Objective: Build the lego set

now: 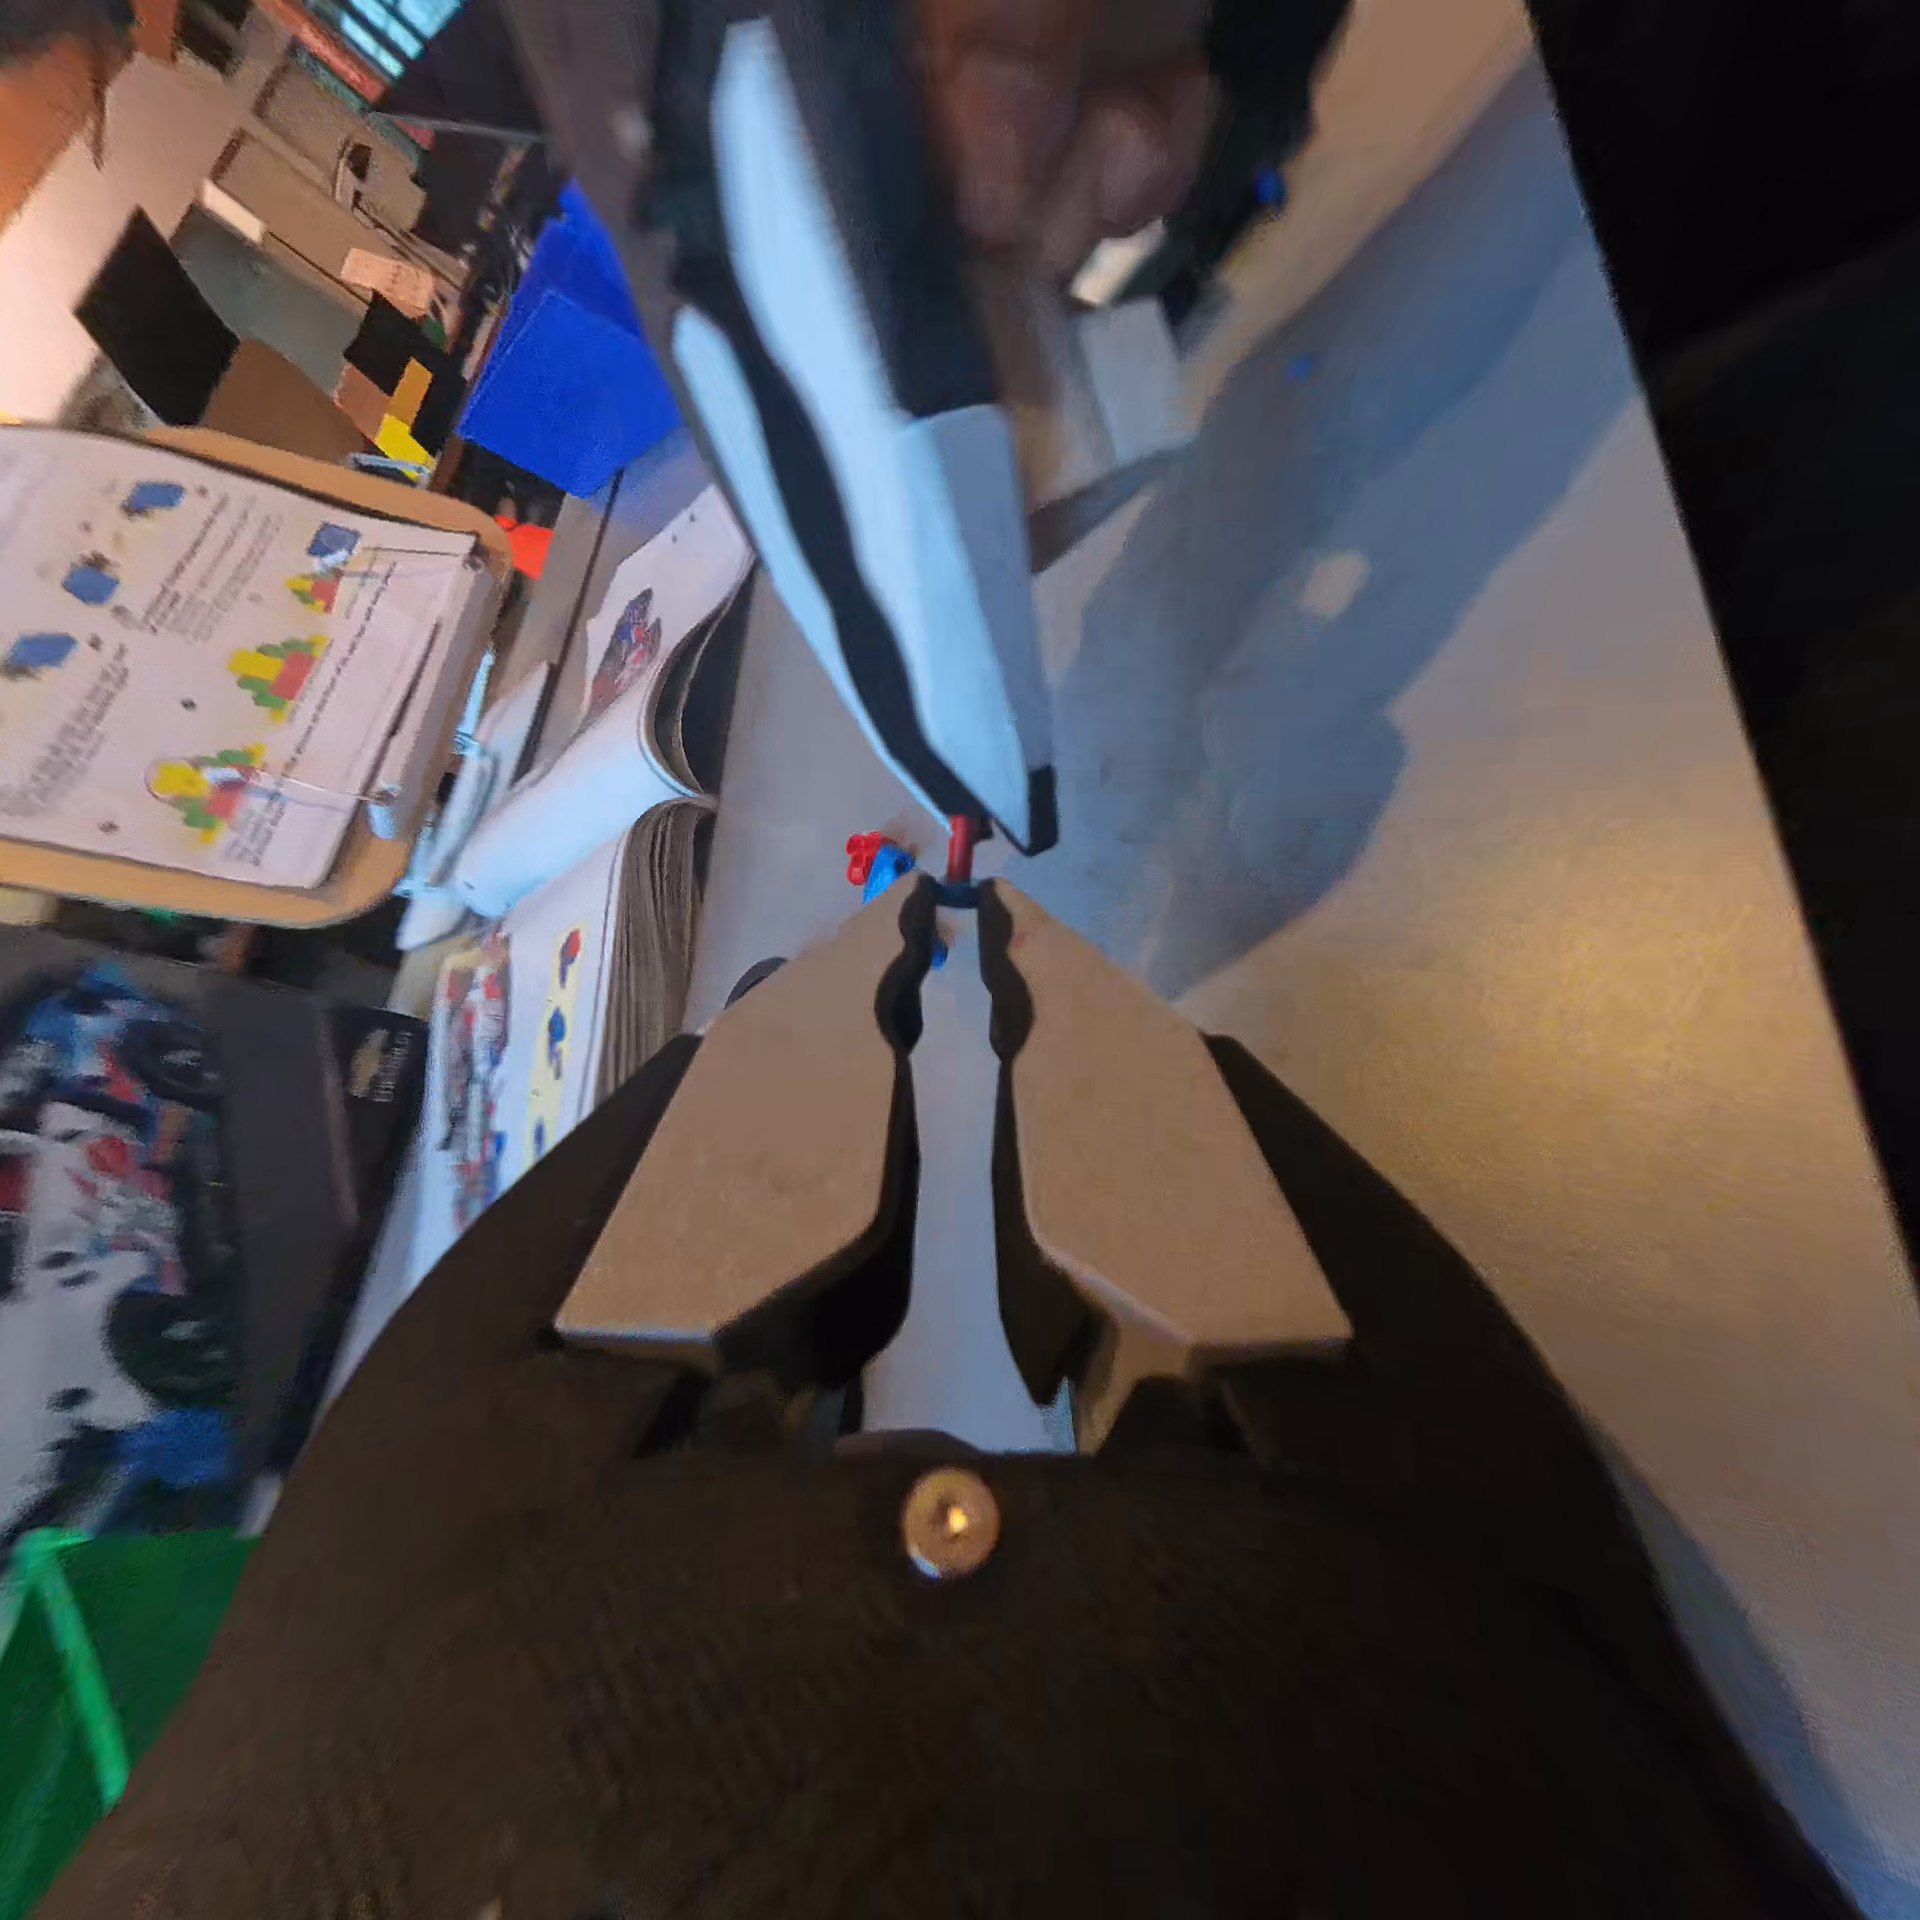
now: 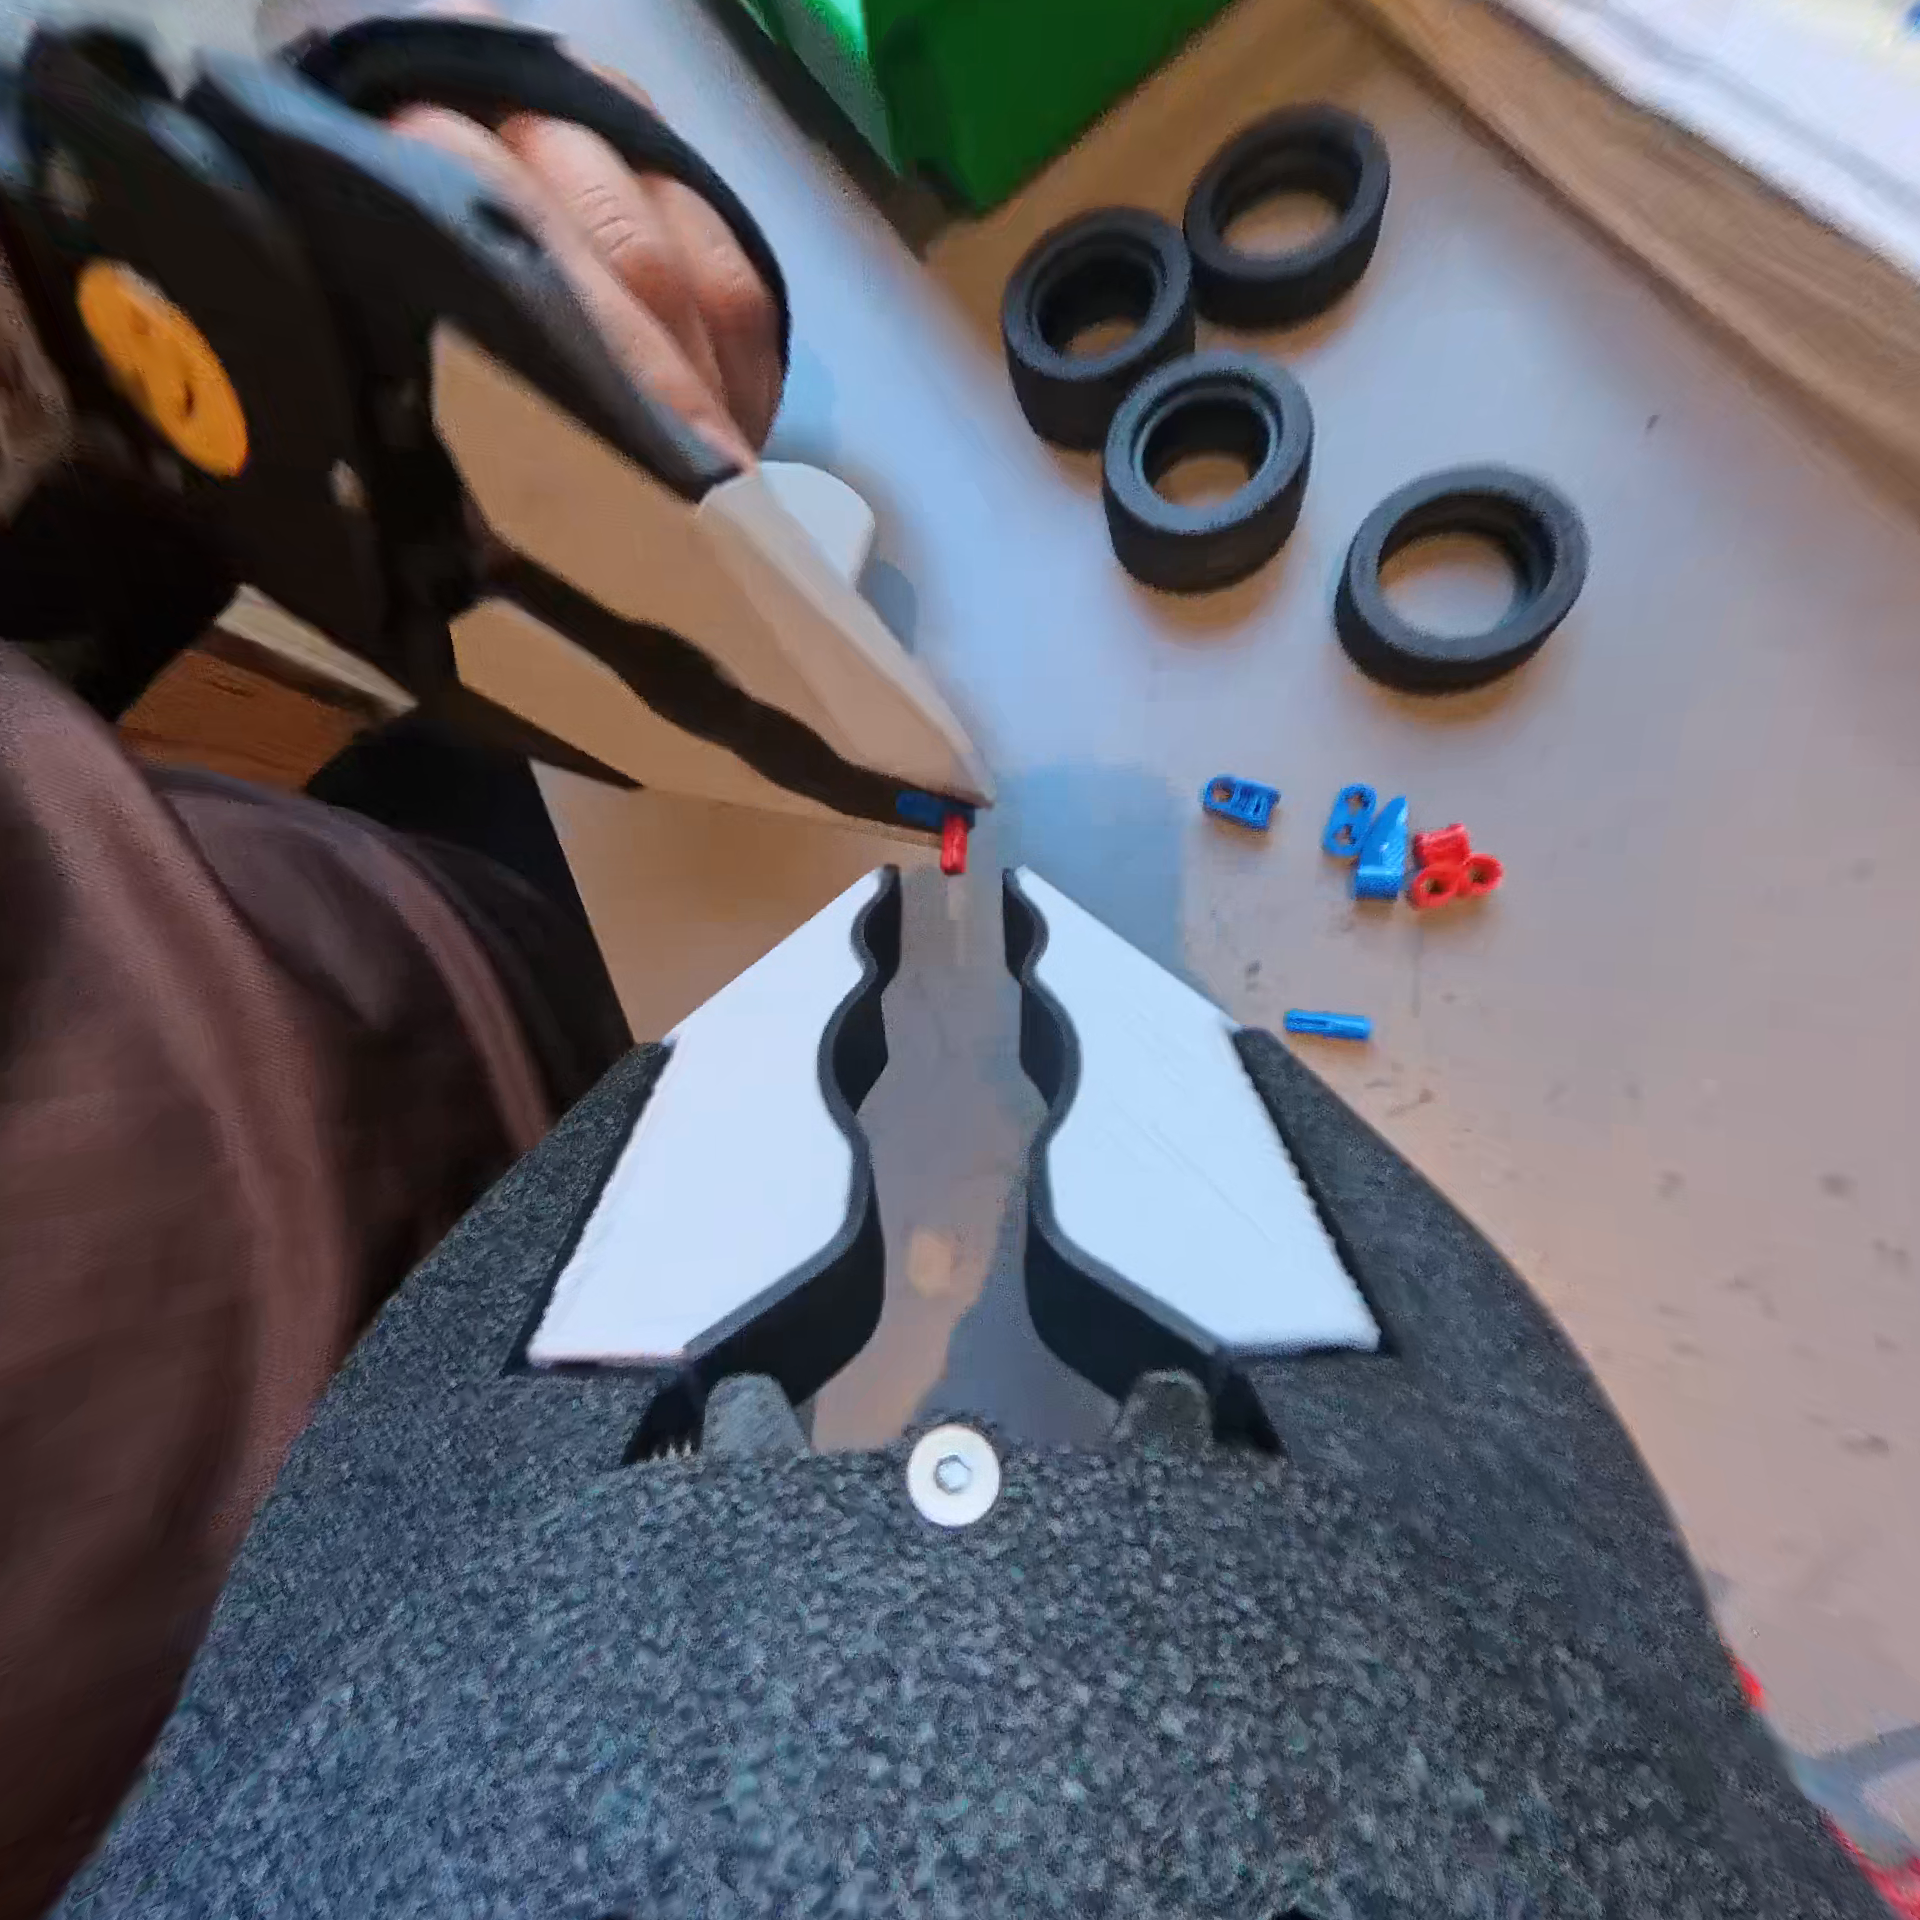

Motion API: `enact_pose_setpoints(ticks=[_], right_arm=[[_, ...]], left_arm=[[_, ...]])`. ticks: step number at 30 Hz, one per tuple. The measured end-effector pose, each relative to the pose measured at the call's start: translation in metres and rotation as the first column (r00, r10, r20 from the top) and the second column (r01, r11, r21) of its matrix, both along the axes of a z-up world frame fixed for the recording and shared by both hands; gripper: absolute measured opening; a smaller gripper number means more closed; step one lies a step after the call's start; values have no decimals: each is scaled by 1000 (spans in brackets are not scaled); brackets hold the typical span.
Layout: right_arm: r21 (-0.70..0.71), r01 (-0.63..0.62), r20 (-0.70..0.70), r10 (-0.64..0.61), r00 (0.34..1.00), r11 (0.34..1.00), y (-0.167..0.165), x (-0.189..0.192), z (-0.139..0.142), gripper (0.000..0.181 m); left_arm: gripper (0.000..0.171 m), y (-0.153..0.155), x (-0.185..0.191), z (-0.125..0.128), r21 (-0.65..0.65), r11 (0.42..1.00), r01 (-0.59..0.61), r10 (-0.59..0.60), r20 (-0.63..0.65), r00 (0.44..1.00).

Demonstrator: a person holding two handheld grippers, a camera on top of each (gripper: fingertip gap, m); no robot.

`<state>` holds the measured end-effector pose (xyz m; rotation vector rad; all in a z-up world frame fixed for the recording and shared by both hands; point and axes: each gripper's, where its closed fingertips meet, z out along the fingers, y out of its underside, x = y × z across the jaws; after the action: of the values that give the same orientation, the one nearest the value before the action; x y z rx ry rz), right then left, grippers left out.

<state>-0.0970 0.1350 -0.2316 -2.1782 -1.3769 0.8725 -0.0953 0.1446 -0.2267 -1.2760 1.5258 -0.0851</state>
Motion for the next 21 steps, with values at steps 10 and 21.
enact_pose_setpoints(ticks=[10, 21], right_arm=[[437, -138, -73, 188, 979, 889, -18, -5, 44, 3], [480, -190, -53, 245, 968, 856, -30, -5, 51, 8]], left_arm=[[4, -30, 5, 26, -405, 882, 242, -126, 293, 948], [5, -37, 5, 35, -422, 854, 305, -155, 354, 922]])
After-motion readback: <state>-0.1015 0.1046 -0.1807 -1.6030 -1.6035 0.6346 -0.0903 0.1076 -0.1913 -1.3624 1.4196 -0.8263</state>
